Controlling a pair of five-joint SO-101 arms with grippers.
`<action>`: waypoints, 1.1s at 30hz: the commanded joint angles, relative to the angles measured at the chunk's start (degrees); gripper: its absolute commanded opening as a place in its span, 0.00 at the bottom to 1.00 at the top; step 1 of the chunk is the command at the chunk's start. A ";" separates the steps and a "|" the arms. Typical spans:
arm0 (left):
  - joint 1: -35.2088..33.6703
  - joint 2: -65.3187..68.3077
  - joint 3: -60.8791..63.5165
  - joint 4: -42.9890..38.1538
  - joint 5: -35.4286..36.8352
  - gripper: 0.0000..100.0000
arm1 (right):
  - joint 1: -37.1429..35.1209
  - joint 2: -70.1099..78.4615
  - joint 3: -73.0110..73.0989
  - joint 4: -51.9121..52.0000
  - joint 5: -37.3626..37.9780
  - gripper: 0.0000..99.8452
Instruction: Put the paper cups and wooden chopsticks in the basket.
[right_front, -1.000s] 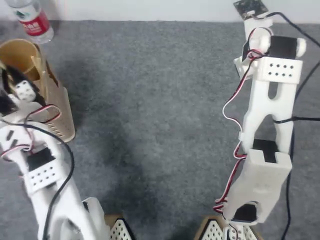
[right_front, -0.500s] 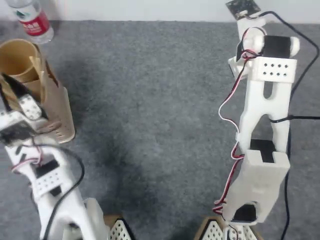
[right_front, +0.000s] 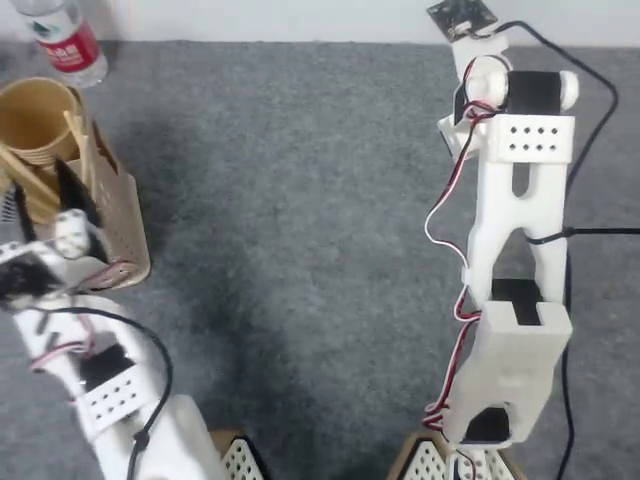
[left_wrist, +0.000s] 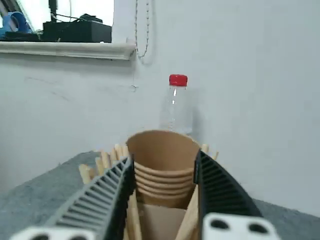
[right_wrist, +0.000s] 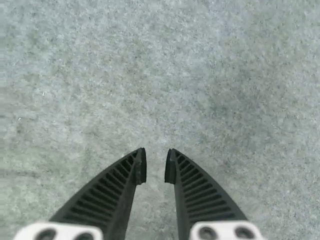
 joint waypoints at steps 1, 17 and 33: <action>-6.86 -6.59 -22.46 31.65 7.56 0.19 | -0.04 -3.65 1.76 1.98 -0.70 0.08; -5.63 0.00 -65.01 89.14 -2.73 0.19 | -0.04 -3.65 3.34 1.98 -0.70 0.08; -11.16 67.87 -121.98 119.91 -8.26 0.20 | -0.48 -3.21 3.34 1.98 -1.14 0.08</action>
